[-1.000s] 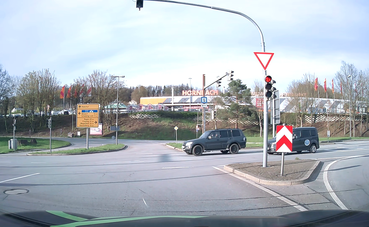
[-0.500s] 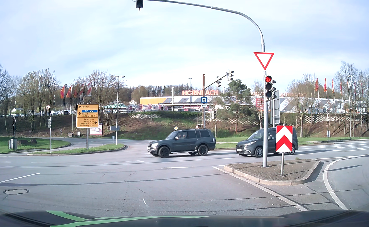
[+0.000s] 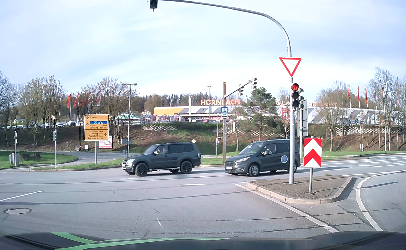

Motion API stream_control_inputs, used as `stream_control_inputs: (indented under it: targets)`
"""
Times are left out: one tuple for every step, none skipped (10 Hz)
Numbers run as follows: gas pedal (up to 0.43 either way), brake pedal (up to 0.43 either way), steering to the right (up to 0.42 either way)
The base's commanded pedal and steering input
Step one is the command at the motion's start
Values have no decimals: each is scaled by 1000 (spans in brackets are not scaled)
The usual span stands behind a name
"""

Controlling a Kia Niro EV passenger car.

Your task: Follow the waypoints while adhering to traffic rules and regulations

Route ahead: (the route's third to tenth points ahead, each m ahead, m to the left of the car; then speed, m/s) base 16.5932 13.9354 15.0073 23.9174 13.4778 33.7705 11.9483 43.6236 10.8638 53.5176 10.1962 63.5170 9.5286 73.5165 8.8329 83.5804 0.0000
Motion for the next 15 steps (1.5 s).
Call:
stream_control_inputs:
  targets:
    - [0,390,-2]
    - [0,390,-2]
    - [0,390,-2]
    - [0,390,-2]
    - [0,390,-2]
    - [0,390,-2]
    - [0,396,-2]
    - [0,390,-2]
    - [0,390,-2]
    - [0,390,-2]
    - [0,396,-2]
    - [0,390,-2]
    - [0,390,-2]
    - [0,390,-2]
    - [0,390,-2]
